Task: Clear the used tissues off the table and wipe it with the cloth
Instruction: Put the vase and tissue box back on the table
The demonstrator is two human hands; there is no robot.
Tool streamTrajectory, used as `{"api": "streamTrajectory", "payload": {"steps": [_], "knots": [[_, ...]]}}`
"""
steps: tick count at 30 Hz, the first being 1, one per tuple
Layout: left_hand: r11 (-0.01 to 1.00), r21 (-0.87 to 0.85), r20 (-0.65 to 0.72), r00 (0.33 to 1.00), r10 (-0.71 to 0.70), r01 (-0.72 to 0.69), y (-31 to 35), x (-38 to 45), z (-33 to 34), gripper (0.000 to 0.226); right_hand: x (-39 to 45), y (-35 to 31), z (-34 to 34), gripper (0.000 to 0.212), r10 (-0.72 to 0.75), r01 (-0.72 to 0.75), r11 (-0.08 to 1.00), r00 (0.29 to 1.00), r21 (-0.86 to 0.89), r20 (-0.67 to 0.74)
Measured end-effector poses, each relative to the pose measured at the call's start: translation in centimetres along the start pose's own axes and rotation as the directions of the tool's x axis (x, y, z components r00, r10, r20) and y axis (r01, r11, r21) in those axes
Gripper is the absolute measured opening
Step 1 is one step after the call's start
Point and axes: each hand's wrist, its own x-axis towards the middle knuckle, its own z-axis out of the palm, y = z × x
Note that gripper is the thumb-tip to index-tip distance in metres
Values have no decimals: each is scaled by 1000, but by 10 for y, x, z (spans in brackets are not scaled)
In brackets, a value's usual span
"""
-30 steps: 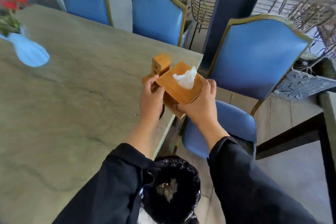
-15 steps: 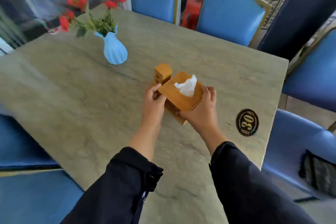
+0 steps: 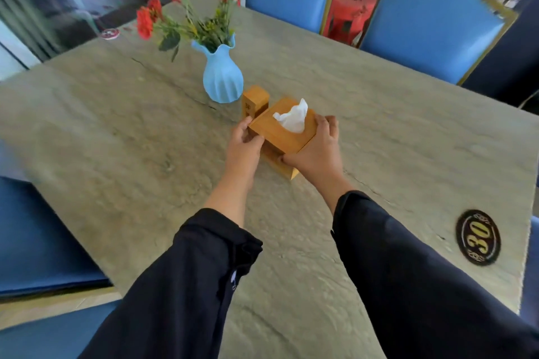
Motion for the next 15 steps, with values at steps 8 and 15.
{"api": "streamTrajectory", "payload": {"steps": [8, 15], "knots": [[994, -36, 37, 994, -99, 100, -14, 7, 11, 65, -13, -6, 20, 82, 26, -13, 995, 990, 94, -138], [993, -61, 103, 991, -90, 97, -14, 22, 16, 64, -1, -5, 30, 73, 32, -12, 988, 991, 154, -126]]}}
